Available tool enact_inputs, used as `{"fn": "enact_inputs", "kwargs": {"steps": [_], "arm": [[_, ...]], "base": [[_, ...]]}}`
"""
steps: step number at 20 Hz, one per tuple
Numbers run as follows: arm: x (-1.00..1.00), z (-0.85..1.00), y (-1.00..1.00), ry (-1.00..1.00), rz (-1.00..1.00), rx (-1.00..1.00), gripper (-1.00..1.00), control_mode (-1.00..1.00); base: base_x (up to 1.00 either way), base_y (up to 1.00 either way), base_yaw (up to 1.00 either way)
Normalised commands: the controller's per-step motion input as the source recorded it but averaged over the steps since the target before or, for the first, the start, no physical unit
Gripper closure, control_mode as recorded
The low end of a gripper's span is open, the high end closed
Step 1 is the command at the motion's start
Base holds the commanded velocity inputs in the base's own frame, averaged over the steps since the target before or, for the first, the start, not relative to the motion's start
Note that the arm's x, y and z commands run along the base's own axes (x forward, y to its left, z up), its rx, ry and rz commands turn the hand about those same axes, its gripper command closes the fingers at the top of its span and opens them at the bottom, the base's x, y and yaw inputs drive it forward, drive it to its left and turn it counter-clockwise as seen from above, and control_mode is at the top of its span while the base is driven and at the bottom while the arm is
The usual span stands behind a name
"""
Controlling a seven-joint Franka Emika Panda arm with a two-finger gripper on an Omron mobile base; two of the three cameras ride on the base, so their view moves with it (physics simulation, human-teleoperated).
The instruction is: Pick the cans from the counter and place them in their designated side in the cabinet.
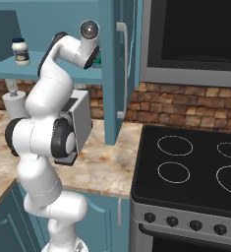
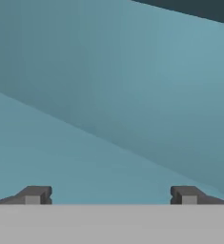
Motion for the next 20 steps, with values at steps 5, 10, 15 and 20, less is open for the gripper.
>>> {"fn": "enact_inputs", "kwargs": {"steps": [5, 10, 15, 20], "arm": [[-0.45, 0.01, 0.32, -0.07, 0.00, -0.10, -1.00, -1.00], [-0.57, 0.00, 0.27, -0.04, 0.00, -0.10, -1.00, -1.00], [-0.76, -0.01, 0.17, -0.06, -0.01, -0.03, -1.00, -1.00], [-0.72, -0.05, 0.14, -0.04, -0.03, 0.00, -1.00, -1.00]], "base": [[0.00, 0.00, 0.00], [0.00, 0.00, 0.00], [0.00, 0.00, 0.00], [0.00, 0.00, 0.00]]}}
